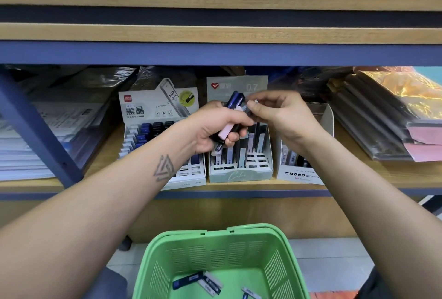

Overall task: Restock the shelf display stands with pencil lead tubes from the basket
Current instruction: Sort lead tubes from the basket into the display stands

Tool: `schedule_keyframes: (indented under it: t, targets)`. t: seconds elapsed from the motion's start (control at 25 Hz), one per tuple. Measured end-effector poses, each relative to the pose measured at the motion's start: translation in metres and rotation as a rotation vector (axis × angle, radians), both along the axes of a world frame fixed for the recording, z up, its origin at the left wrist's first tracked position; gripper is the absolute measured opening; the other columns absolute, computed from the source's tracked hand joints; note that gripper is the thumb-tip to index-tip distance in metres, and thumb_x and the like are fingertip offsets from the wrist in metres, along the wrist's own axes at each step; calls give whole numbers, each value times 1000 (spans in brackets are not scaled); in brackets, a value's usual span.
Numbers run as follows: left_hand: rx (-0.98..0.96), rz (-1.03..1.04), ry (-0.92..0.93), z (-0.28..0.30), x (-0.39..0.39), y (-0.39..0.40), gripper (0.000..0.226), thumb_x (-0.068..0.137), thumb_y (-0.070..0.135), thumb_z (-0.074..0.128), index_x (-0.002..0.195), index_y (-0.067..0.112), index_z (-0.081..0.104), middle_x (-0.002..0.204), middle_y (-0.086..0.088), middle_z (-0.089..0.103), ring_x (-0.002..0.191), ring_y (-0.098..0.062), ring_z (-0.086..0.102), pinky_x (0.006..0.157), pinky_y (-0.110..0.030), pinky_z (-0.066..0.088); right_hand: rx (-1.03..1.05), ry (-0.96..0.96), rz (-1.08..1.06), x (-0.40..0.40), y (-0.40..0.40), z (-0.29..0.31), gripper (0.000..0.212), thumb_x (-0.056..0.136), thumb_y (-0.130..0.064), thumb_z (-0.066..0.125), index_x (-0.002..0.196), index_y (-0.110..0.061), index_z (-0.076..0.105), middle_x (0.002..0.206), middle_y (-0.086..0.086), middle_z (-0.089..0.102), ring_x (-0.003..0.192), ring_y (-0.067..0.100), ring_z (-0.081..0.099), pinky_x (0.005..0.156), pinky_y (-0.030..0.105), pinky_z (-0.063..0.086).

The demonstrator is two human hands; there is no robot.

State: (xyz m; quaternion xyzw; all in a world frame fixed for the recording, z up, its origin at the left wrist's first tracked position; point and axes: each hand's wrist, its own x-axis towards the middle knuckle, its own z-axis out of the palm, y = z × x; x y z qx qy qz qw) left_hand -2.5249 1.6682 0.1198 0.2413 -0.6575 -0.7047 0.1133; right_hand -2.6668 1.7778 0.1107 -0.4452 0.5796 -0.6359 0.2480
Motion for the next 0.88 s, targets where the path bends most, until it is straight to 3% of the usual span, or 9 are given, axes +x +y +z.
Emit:
schedule_keyframes:
  t: [0.16,0.32,0.48,0.64,0.76,0.88]
  targets:
    - [102,10,-13,5,14,-9,5,92,3,64,95,2,61,66,-13,63,38,-8,44,36,-17,35,-12,-108,-80,4,1,1,10,91,4,68,100,1,71,75,13,73,67,16,70,68,23,58]
    - [232,81,16,5,25,-21,8,95,4,58,102,0,59,83,-20,72,38,-5,40,36,-13,34,56,-168,-45,5,5,3,14,94,8,61,105,6,69,78,16,75,74,20,76,69,21,60]
    - [284,115,54,5,22,-16,9,96,6,60,103,1,59,86,-21,72,39,-5,41,37,-13,36,55,-174,3,6,10,4,13,94,9,61,102,4,70,86,20,76,82,26,77,73,23,60]
    - [157,167,33,5,12,-6,4,92,-1,65,94,2,64,79,-15,70,40,-6,43,36,-14,36,45,-155,47,-2,19,3,13,90,13,63,95,4,71,89,20,75,87,29,76,79,27,60]
    - [-12,287,77,1,5,-1,18,83,-8,73,100,-5,68,79,-16,68,43,-11,45,38,-19,37,110,4,37,-8,29,2,21,82,14,70,96,-1,72,93,17,77,91,30,76,81,31,61]
    - [-116,285,109,-1,-3,6,16,79,-6,78,94,-6,70,65,-7,68,43,-13,45,40,-21,36,162,154,22,-14,40,3,32,76,13,77,99,-8,73,95,10,77,89,25,74,88,37,60]
